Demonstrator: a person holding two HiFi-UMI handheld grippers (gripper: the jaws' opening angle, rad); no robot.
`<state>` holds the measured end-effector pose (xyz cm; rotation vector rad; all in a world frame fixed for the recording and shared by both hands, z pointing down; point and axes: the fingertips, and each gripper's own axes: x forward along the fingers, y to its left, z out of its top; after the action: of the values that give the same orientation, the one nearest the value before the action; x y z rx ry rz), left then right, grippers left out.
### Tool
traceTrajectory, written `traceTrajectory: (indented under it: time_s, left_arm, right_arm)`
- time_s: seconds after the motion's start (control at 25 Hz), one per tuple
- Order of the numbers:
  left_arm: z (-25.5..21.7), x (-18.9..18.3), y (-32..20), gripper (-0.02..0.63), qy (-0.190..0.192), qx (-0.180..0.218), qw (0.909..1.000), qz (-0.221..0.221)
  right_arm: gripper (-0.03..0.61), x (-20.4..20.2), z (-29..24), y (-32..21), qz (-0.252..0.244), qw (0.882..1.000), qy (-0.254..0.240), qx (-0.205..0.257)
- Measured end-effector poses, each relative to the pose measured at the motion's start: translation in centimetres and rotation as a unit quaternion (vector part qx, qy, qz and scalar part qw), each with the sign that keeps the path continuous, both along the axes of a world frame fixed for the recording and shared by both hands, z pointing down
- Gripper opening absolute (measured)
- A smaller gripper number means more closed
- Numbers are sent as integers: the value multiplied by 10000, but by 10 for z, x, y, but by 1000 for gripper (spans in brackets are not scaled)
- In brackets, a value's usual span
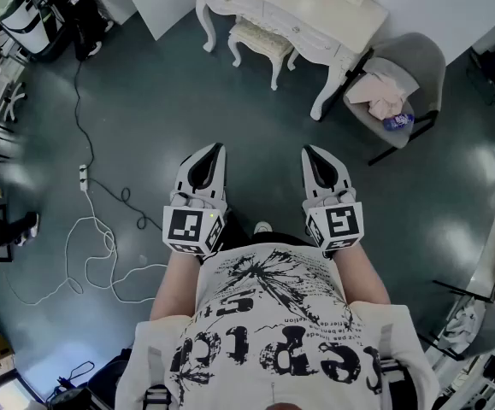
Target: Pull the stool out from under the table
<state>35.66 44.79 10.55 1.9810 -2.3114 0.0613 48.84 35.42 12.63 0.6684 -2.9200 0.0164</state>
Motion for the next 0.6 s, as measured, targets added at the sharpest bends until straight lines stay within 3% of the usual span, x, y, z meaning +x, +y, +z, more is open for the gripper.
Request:
traceTrajectory:
  time_s: [0.28,0.6]
  left_arm:
    - [-1,-1,2,17,23,17,10000,-1]
    - [-1,-2,-1,17,-18,-38,10000,50]
  right_arm:
    - [15,-2,-2,2,11,10000,-23,12]
    - [15,-7,-5,-1,27,9993,-263,-274]
